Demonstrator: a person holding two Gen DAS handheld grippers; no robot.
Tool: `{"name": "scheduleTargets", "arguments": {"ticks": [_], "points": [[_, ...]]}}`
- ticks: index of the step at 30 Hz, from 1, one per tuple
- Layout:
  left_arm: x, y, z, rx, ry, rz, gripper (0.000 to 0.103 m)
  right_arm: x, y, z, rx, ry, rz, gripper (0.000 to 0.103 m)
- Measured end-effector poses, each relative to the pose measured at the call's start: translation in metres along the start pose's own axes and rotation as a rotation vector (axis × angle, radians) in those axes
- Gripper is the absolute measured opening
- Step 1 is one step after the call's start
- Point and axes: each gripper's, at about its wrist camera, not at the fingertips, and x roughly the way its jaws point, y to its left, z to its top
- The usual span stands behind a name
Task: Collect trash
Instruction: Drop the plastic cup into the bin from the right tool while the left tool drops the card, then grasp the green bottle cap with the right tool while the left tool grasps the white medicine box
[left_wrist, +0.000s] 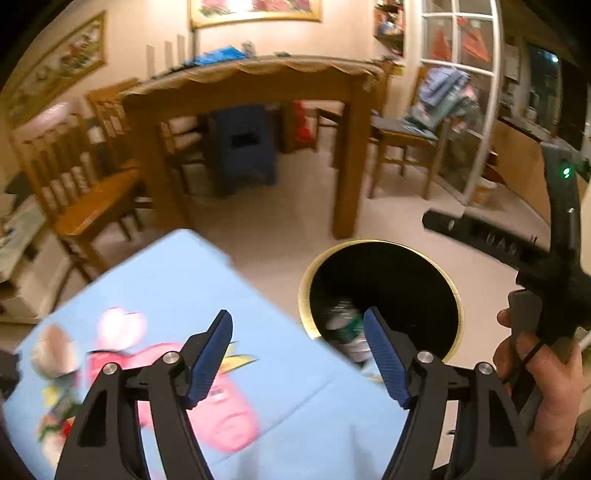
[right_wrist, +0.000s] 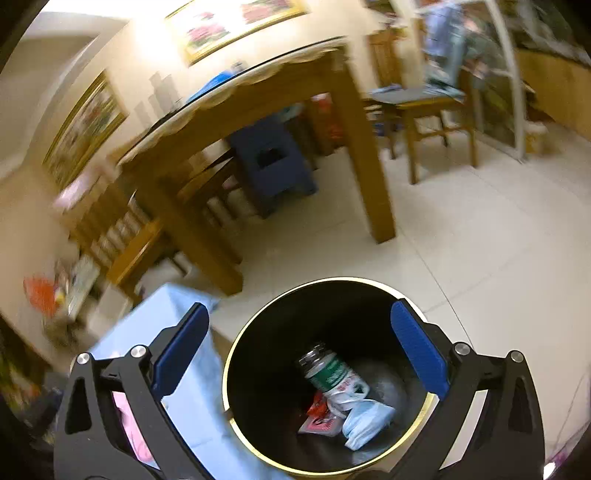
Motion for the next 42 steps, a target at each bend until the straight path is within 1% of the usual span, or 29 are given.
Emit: {"name": "scheduleTargets", "arguments": {"ticks": [5,9,13,15,18,19,21,23,24,26,27,29,33,34,36,37,39,40,41,42], "points": [[-0.052,0.044,-0.02,-0.042,-0.07,0.141,0.077,0.009,0.069,-0.025,-0.191,0.048,0.066,0.097],[-0.084,0.077,-0.036,-0.082,-0.1,0.207,0.078,0.011,0.133,-0.058,-0.344,0.085,0.136,0.097],[-0.111,0.113,-0.057,-0.121,-0.121,0.277,0.081,0.006,0.189,-0.096,-0.446,0.114,0.216,0.097],[-0.121,0.132,-0.067,-0.146,-0.126,0.307,0.081,0.004,0.217,-0.118,-0.498,0.137,0.251,0.097],[-0.132,0.157,-0.082,-0.186,-0.124,0.329,0.082,0.005,0.254,-0.147,-0.559,0.186,0.285,0.097],[-0.137,0.169,-0.09,-0.204,-0.121,0.347,0.084,0.004,0.264,-0.156,-0.567,0.201,0.301,0.097],[-0.146,0.191,-0.105,-0.242,-0.112,0.384,0.088,0.003,0.28,-0.167,-0.597,0.225,0.317,0.097],[-0.152,0.213,-0.123,-0.279,-0.092,0.43,0.094,0.002,0.29,-0.174,-0.641,0.245,0.311,0.097],[-0.155,0.224,-0.131,-0.299,-0.081,0.456,0.095,0.002,0.295,-0.179,-0.664,0.249,0.307,0.097],[-0.162,0.252,-0.155,-0.357,-0.048,0.521,0.096,0.004,0.299,-0.183,-0.694,0.254,0.294,0.097],[-0.165,0.261,-0.163,-0.374,-0.038,0.54,0.096,0.006,0.301,-0.185,-0.699,0.259,0.292,0.097],[-0.172,0.285,-0.187,-0.448,-0.008,0.602,0.096,0.013,0.304,-0.189,-0.702,0.275,0.285,0.097],[-0.183,0.312,-0.22,-0.56,0.02,0.674,0.096,0.028,0.313,-0.191,-0.698,0.302,0.28,0.097],[-0.183,0.314,-0.225,-0.578,0.025,0.679,0.096,0.034,0.316,-0.191,-0.701,0.308,0.276,0.096],[-0.181,0.321,-0.231,-0.614,0.046,0.661,0.096,0.044,0.325,-0.188,-0.708,0.329,0.273,0.087],[-0.182,0.322,-0.232,-0.616,0.047,0.654,0.096,0.049,0.328,-0.188,-0.71,0.341,0.266,0.081],[-0.183,0.319,-0.231,-0.608,0.043,0.656,0.096,0.061,0.333,-0.187,-0.706,0.366,0.233,0.077],[-0.182,0.315,-0.228,-0.592,0.042,0.655,0.096,0.069,0.332,-0.187,-0.696,0.391,0.222,0.073],[-0.18,0.31,-0.225,-0.577,0.044,0.65,0.096,0.076,0.331,-0.189,-0.692,0.418,0.217,0.062],[-0.177,0.306,-0.223,-0.569,0.048,0.646,0.096,0.08,0.329,-0.192,-0.698,0.434,0.205,0.056]]}}
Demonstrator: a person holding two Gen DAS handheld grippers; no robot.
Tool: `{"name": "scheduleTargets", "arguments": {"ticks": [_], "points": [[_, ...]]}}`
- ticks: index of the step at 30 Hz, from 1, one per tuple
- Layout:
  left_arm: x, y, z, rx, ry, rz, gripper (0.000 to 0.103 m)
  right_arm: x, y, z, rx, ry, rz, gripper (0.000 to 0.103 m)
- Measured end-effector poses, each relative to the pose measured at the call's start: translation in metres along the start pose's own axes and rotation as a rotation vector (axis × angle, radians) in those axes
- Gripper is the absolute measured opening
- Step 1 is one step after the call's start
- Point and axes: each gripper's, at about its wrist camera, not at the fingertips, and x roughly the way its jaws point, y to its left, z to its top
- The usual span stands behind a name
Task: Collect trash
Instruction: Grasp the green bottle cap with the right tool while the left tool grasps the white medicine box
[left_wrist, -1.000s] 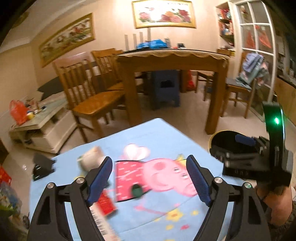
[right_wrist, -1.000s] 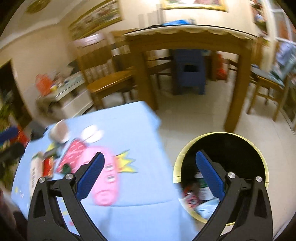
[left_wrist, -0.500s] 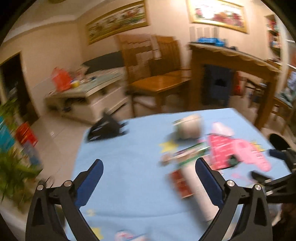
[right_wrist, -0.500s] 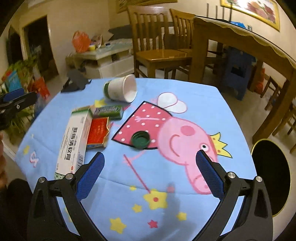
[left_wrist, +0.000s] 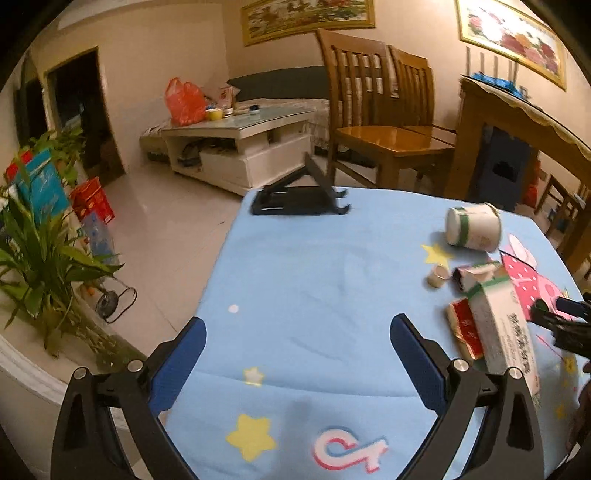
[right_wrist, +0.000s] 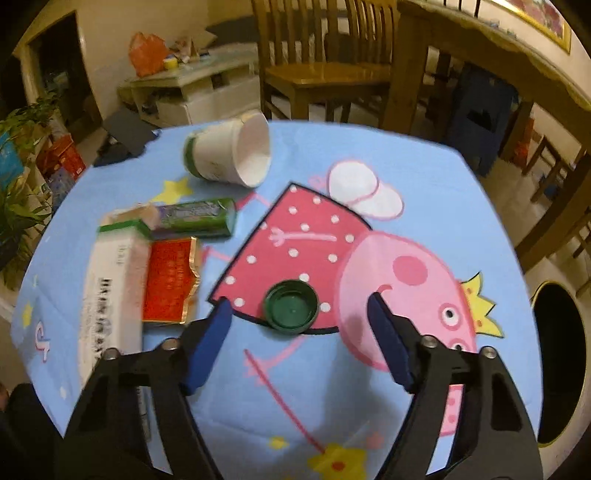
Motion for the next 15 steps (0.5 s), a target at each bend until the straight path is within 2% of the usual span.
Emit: {"name": "scheduleTargets", "arguments": {"ticks": [3,4,5,9,13,15], "points": [[-0.003,-0.024,-0.003,0.051,0.008,-0.022,0.096,-0.005,0.003,-0.007,-0.042,-0.012,0.007,0.042],[-0.004,-0.029,-0.004,0.056,0.012,-0.036,0.096,-0.01,0.003,-0.01,-0.055,-0.015,0.016,0.03],[-0.005,-0.037,-0.005,0.059,0.022,-0.064,0.096,-0.013,0.002,-0.012,-0.061,-0.015,0.025,0.026],[-0.006,-0.08,-0.012,0.087,0.098,-0.205,0.096,-0.032,-0.015,-0.032,-0.057,-0.02,0.076,0.025],[-0.002,-0.128,-0.024,0.126,0.174,-0.279,0.096,-0.047,-0.04,-0.049,-0.015,-0.039,0.115,0.025],[0.004,-0.145,-0.03,0.134,0.216,-0.281,0.096,-0.051,-0.052,-0.056,0.006,-0.059,0.133,0.025]]}}
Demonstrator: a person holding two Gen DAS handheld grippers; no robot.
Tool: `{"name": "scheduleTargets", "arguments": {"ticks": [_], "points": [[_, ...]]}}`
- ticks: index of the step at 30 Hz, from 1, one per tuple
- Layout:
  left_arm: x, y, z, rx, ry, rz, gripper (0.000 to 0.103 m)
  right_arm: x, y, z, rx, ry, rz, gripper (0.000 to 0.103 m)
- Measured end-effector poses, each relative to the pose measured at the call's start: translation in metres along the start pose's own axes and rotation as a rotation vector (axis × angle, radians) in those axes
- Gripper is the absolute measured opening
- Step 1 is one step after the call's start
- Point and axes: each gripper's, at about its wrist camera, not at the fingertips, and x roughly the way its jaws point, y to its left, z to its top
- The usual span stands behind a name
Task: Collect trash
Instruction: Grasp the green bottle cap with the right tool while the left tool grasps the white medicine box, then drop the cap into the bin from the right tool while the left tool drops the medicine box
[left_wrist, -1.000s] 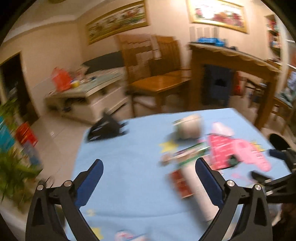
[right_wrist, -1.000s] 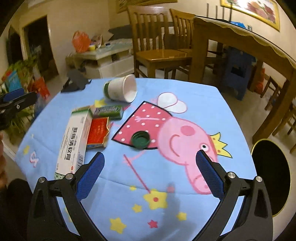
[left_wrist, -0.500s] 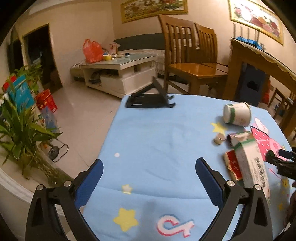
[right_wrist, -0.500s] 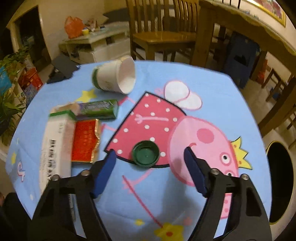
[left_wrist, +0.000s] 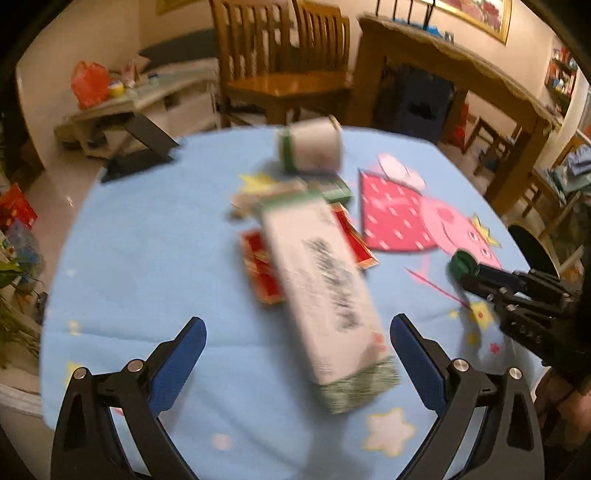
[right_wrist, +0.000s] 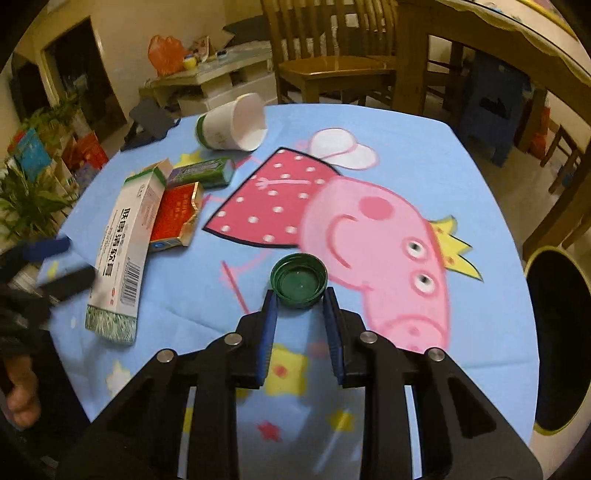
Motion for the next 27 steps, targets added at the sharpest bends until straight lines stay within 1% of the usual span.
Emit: {"name": "scheduleTargets", "arguments": {"ticks": [2,3,4,5,6,7,8,9,11,12,14,16,18,19,21,22,23,24,25,27], "points": [[0.015,-0.01,-0.001,-0.019,0.045,0.002,0.096,-0.002,-0.011,-0.005,0.034,-0.009,0.02,0.025],[0.021,-0.013,-0.002,-0.033,0.063,-0.003,0.093,-0.004,-0.016,-0.007,0.05,-0.012,0.037,0.025],[0.028,-0.014,-0.003,-0.052,0.087,-0.01,0.073,-0.006,-0.017,-0.006,0.053,-0.018,0.041,0.025],[0.029,-0.018,-0.003,-0.047,0.071,0.035,0.056,-0.009,-0.017,-0.006,0.051,-0.028,0.045,0.025],[0.027,-0.02,-0.003,-0.038,0.062,0.051,0.051,-0.012,-0.017,-0.005,0.05,-0.039,0.051,0.025],[0.026,-0.022,-0.003,-0.039,0.065,0.026,0.049,-0.017,-0.018,-0.003,0.051,-0.054,0.062,0.025],[0.024,-0.021,-0.004,-0.055,0.065,0.015,0.049,-0.021,-0.019,-0.001,0.052,-0.067,0.071,0.025],[0.021,-0.019,-0.006,-0.069,0.059,0.027,0.048,-0.026,-0.021,0.0,0.057,-0.08,0.082,0.025],[0.01,-0.019,-0.012,-0.063,0.034,0.085,0.048,-0.034,-0.022,0.002,0.066,-0.105,0.098,0.025],[0.003,-0.02,-0.014,-0.055,0.013,0.109,0.048,-0.042,-0.025,0.002,0.07,-0.126,0.108,0.025],[-0.019,-0.026,-0.018,-0.022,-0.054,0.161,0.048,-0.055,-0.031,0.002,0.083,-0.164,0.119,0.025],[-0.036,-0.036,-0.017,0.008,-0.109,0.195,0.048,-0.071,-0.042,0.002,0.104,-0.208,0.114,0.025],[-0.049,-0.05,-0.012,0.038,-0.15,0.189,0.048,-0.085,-0.062,-0.001,0.148,-0.245,0.096,0.025],[-0.055,-0.062,-0.009,0.065,-0.173,0.182,0.048,-0.087,-0.071,-0.001,0.171,-0.246,0.09,0.025],[-0.058,-0.086,-0.004,0.114,-0.192,0.167,0.048,-0.088,-0.095,-0.005,0.232,-0.223,0.053,0.024],[-0.056,-0.101,-0.002,0.14,-0.189,0.148,0.048,-0.087,-0.11,-0.009,0.272,-0.204,0.023,0.024],[-0.053,-0.115,0.001,0.162,-0.18,0.125,0.048,-0.089,-0.122,-0.012,0.311,-0.198,0.013,0.023],[-0.048,-0.126,0.003,0.179,-0.171,0.108,0.048,-0.094,-0.14,-0.016,0.363,-0.205,0.014,0.017],[-0.044,-0.142,0.006,0.203,-0.163,0.089,0.048,-0.1,-0.152,-0.02,0.394,-0.219,0.01,0.003],[-0.039,-0.171,0.009,0.252,-0.159,0.061,0.048,-0.115,-0.177,-0.024,0.448,-0.259,-0.013,0.003]]}}
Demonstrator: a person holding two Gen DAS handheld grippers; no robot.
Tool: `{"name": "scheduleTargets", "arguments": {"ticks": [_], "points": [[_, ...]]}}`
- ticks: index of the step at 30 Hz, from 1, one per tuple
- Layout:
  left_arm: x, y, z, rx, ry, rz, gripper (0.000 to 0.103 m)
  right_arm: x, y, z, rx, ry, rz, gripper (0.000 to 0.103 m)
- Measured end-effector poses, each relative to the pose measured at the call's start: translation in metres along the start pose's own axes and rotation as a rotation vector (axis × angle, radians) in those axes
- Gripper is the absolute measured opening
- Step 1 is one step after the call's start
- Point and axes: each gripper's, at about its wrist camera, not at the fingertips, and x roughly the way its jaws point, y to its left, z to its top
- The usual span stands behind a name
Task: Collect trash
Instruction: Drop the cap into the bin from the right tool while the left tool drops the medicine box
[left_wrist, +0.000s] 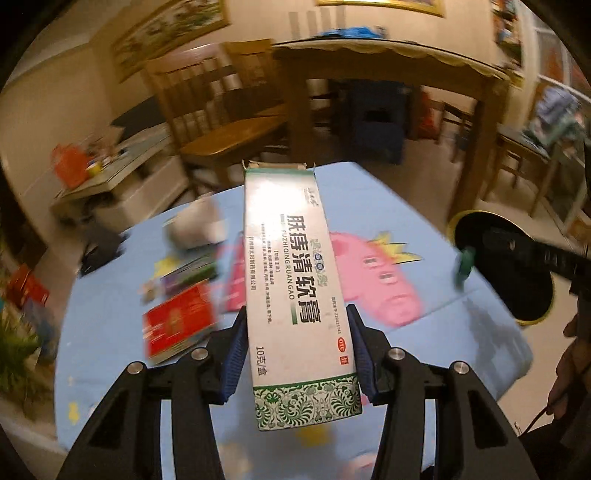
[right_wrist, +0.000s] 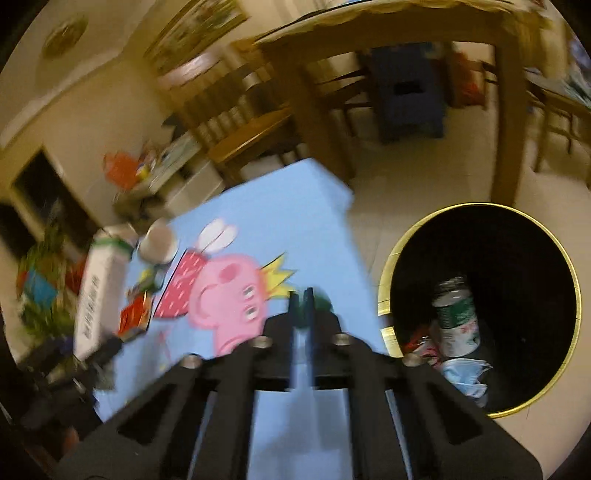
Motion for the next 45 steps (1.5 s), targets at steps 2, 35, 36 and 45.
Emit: {"name": "scheduleTargets", "arguments": {"ticks": [2,35,36,45], "points": [[0.005,-0.024,0.01,0.038,-0.006,-0.024,0.048,-0.008,-0.022,0.007,0.038,-0.02,-0.027,0.003],[0.077,-0.204,0.059,0.306,0.052,-0.31,0.07,-0.105,-0.187,0.024,0.438,-0.324,-0.156,0.036],[0.075,-0.2,0.058,0.305,0.046,-0.304,0.07,-0.102,-0.183,0.025,0.425,-0.314,-0.165,0.038],[0.039,-0.136,0.048,0.259,-0.055,-0.202,0.081,-0.06,-0.118,0.034,0.265,-0.237,-0.214,0.07]]}}
